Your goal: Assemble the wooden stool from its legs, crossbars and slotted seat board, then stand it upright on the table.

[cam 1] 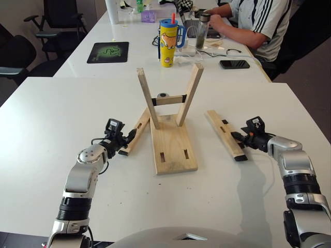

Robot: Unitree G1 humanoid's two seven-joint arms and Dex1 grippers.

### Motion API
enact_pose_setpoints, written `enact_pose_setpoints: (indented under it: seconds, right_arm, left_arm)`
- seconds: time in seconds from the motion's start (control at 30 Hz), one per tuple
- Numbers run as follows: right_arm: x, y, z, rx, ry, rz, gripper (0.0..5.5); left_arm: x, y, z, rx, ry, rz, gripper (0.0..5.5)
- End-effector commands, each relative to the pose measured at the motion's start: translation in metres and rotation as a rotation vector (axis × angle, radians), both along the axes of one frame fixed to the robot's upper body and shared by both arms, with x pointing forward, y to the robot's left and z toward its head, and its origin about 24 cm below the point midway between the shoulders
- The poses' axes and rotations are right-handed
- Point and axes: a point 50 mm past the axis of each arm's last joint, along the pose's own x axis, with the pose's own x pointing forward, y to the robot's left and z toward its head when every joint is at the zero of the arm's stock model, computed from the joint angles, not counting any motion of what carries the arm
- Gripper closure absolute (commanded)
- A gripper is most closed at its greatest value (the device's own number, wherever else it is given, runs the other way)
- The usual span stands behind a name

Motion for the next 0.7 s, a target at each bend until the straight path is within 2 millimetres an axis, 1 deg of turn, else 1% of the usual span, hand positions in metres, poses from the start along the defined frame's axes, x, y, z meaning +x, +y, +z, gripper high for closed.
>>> enact_pose_setpoints:
  seconds: [0.03, 0.2, 0.37, 0.63, 0.7]
  right_arm:
    - [-0.0058, 0.0037, -0.0063, -0.003, 0.044, 0.042, 2.98]
    - [-0.0067, 0.0092, -0.0051, 0.012, 0.044, 0.07, 2.98]
    - [-0.0062, 0.0083, -0.0083, 0.012, 0.057, 0.034, 2.98]
    - [-0.0044, 0.0042, -0.0126, 0.045, 0.12, -0.054, 4.16]
    - [0.0002, 0.0028, -0.0081, 0.05, 0.093, -0.08, 4.19]
  left_arm:
    - [0.0006, -0.0019, 0.0014, -0.002, 0.0, -0.009, 2.62]
    - [0.0005, -0.0028, 0.0016, -0.008, -0.001, -0.01, 2.62]
    - [0.0001, -0.0039, 0.0009, -0.011, 0.0, -0.011, 2.62]
    - [0.0009, -0.0038, 0.0013, -0.012, -0.005, -0.007, 2.62]
    - [0.0015, -0.0035, 0.0019, -0.017, -0.009, -0.003, 2.62]
